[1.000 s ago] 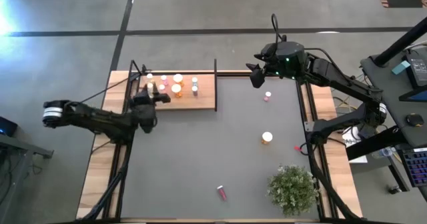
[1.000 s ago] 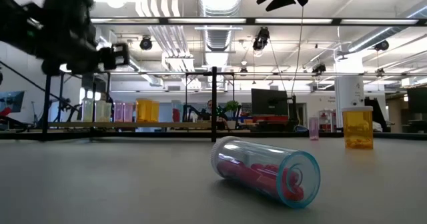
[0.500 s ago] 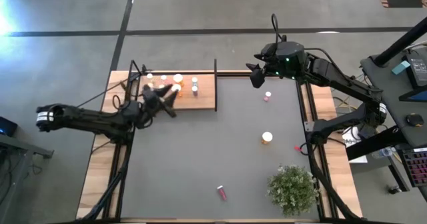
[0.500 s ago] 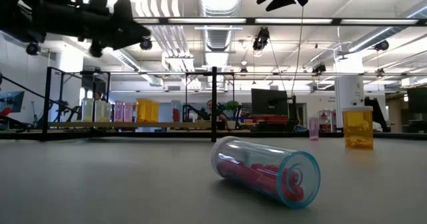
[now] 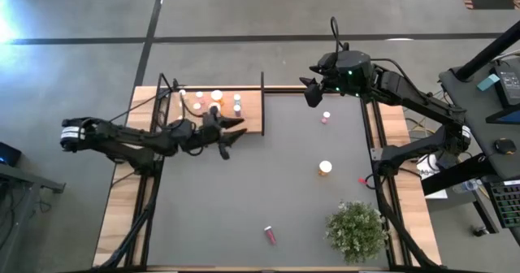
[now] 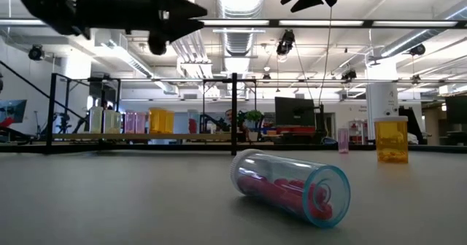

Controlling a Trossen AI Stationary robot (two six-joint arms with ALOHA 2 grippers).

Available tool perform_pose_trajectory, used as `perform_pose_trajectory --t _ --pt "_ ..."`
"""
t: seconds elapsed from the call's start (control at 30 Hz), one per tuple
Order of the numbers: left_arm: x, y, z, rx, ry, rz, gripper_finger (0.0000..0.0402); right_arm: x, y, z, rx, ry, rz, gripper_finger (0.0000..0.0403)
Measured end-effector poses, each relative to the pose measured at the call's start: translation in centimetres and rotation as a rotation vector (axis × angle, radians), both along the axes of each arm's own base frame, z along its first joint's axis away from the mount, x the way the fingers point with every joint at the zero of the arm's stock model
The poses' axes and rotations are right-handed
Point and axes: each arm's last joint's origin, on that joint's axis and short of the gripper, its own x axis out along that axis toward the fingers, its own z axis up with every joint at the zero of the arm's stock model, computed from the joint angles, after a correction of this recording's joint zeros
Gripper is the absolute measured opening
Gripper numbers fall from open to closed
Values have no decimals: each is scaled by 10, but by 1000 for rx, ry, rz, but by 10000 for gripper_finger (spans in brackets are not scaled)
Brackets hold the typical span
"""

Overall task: Pick and place medicine bottles onto shelf by color
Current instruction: Move the pink pill bottle to the center of the table

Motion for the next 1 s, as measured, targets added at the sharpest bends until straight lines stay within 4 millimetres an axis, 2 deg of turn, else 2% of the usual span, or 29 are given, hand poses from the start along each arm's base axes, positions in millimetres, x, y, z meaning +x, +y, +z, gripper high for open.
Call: perform_pose_trajectory --t 0.17,0.47,0.63,0.77,0.9,1.0 --pt "28 -18 4 -57 10 -93 162 0 0 0 0 0 0 233" --pt "85 -85 15 -76 11 -285 162 0 0 0 0 0 0 233" --pt "113 -111 20 -80 1 -321 162 0 0 0 0 0 0 233" --pt "134 -127 28 -79 12 -344 162 0 0 0 0 0 0 233" --pt "154 -136 33 -76 96 -350 162 0 0 0 0 0 0 233" --pt "168 -140 37 -173 169 -352 162 0 0 0 0 0 0 233"
